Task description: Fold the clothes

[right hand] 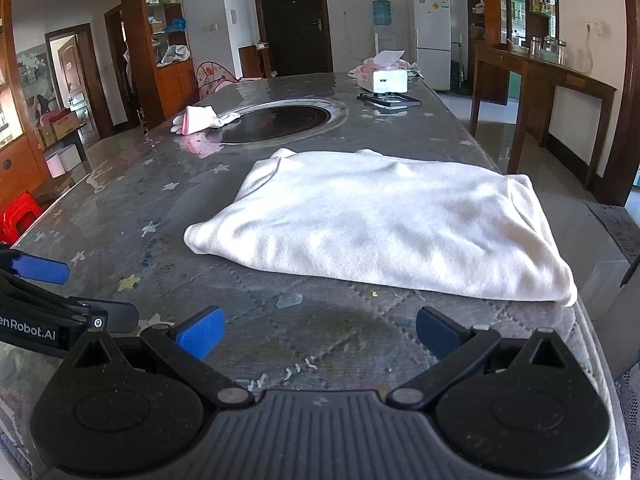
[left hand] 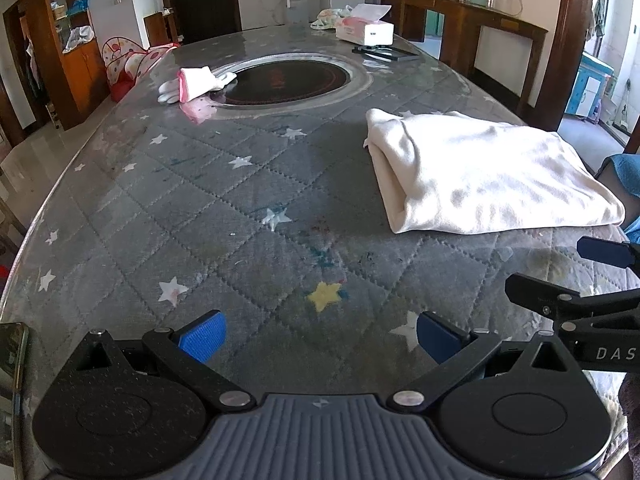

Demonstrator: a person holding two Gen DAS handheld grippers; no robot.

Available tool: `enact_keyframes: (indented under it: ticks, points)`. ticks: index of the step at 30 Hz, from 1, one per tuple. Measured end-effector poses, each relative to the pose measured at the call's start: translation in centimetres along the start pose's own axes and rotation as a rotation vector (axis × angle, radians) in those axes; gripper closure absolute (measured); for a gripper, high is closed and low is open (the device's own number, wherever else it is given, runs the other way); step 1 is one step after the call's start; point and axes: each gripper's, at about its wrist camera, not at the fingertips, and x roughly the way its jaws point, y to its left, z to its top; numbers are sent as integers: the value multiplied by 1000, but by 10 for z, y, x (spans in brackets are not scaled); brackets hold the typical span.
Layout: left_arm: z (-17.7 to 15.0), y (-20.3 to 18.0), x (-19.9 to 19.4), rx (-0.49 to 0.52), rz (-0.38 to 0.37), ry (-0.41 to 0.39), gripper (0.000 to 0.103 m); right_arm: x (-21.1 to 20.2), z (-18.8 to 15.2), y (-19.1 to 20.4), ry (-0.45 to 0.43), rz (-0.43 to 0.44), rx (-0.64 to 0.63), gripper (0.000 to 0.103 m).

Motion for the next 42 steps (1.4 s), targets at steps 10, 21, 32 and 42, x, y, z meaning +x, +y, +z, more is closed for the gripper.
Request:
enact_keyframes:
  ticks: [10, 21, 32, 42]
  points:
    - [0, 0, 1, 4, 13, -4, 0, 2, 1, 1, 5, 5, -7, 0]
    - [3, 2, 0, 1, 33, -17, 0, 4, 3, 4, 6, 11, -18, 0]
    - [9, 3, 0, -1, 40, -33, 0, 5, 9, 7, -4, 20, -30, 0]
    - [11, 3, 5, -4, 42, -29, 0, 7, 11, 7, -6, 17, -29, 0]
